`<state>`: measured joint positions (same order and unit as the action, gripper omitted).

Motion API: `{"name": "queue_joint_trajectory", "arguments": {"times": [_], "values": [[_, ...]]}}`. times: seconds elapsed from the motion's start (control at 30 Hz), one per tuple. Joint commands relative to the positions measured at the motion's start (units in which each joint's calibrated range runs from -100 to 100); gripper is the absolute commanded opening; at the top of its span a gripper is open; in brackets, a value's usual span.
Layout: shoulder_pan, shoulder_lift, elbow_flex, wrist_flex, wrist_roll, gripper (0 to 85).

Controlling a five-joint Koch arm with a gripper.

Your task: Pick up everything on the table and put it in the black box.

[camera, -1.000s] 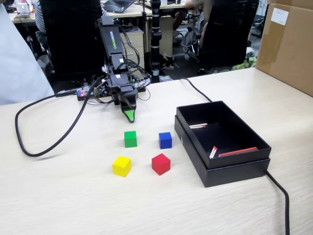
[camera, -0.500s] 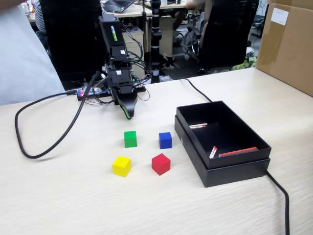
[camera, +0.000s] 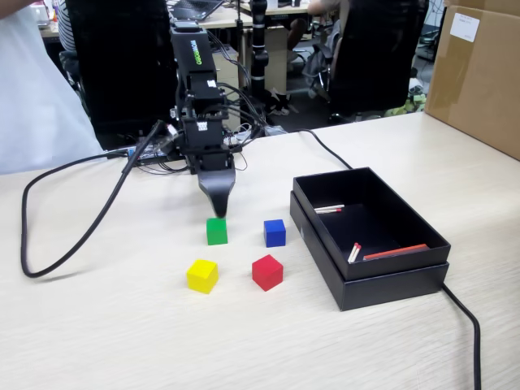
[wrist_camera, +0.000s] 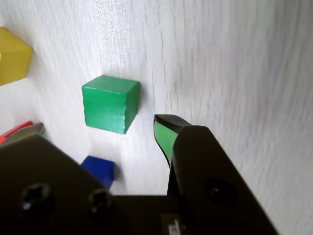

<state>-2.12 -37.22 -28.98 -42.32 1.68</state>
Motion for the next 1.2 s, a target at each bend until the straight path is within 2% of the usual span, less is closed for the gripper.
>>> {"name": "queue_joint_trajectory", "arguments": {"times": [0.0,0.17,0.27,0.3,0.33,0.43,0.53,0.6,0.63,0.7,0.87,0.93,1.17], "values": [[-0.2,5.1,5.0,-0.6,-0.4,43.4],[-0.7,14.4,8.0,-0.6,-1.0,38.2],[-1.0,18.0,10.9,-0.6,-1.1,19.8],[-1.1,18.1,11.8,-0.5,-1.1,9.8],[-1.2,17.9,11.8,-0.5,-1.1,6.4],[-0.9,13.9,11.4,-0.8,-1.0,5.6],[0.7,5.1,14.2,-7.1,-0.2,5.6],[4.4,-2.2,20.2,-12.8,1.5,5.6],[8.0,-4.8,25.6,-15.5,2.7,5.6],[11.6,-4.0,33.1,-18.7,4.4,5.6],[18.7,12.3,52.6,-19.4,8.1,5.7],[20.7,27.4,61.8,-20.3,9.8,5.7],[21.7,48.3,66.9,-20.6,11.9,6.5]]}}
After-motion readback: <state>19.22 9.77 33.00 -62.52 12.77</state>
